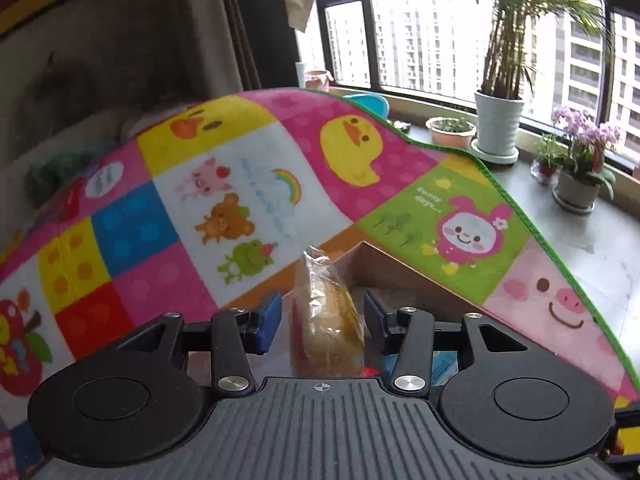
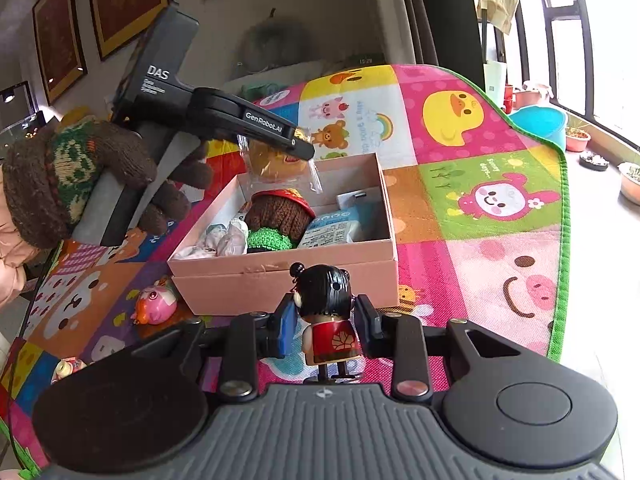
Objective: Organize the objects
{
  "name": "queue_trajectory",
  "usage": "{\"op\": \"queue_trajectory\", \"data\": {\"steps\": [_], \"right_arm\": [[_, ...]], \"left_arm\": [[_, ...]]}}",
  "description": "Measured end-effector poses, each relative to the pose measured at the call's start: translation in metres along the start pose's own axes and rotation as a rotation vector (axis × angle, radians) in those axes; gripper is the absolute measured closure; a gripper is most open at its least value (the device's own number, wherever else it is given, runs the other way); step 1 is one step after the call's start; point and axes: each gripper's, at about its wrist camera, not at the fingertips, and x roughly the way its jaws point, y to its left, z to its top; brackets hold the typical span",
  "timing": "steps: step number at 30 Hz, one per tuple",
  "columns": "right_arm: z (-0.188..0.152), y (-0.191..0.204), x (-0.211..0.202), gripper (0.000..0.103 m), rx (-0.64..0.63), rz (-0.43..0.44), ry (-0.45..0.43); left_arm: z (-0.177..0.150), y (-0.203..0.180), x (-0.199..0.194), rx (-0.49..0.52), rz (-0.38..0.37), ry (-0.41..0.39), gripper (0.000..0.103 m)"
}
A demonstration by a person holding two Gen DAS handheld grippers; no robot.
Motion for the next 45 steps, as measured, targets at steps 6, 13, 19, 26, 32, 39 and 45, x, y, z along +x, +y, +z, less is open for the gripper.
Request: {"op": "queue_trajectory", "data": {"steps": [6,13,19,26,32,39,45], "right_arm": [[-0.002,0.012,-0.004,0.073,-0.022,0.001,-0.008],[0.015,0.008,-0.014,0.073,0.009,-0.024,-0.032],[0.075,0.011,-0.015,0.073,0.062,0.008,-0.130],[0.106,0.016,-0.008,0.036,0.135,-0.019,-0.191],[0.059,0.035,-0.001,0.011,0.001,-0.110,-0.096],[-0.022,0.073,0.029,0.003,-0.187,-0.128,0.122],[-0.056,0.101,0.035,0.000,-0.299,-0.112,0.139]], "left_arm": [[-0.020,0.010,-0.052,-0.016,0.077,-0.217,0.051],[-0.089,0.033,-0.124,-0.219,-0.057,-0.220,0.053],[-0.151,0.008,-0.159,-0.218,-0.134,-0.140,0.053],[-0.195,0.018,-0.186,-0.269,-0.075,-0.121,0.053],[-0.232,0.042,-0.196,-0.367,-0.041,-0.077,0.053],[-0.257,0.029,-0.213,-0.259,-0.111,-0.010,0.053],[-0.264,0.019,-0.216,-0.202,-0.087,0.035,0.053]]}}
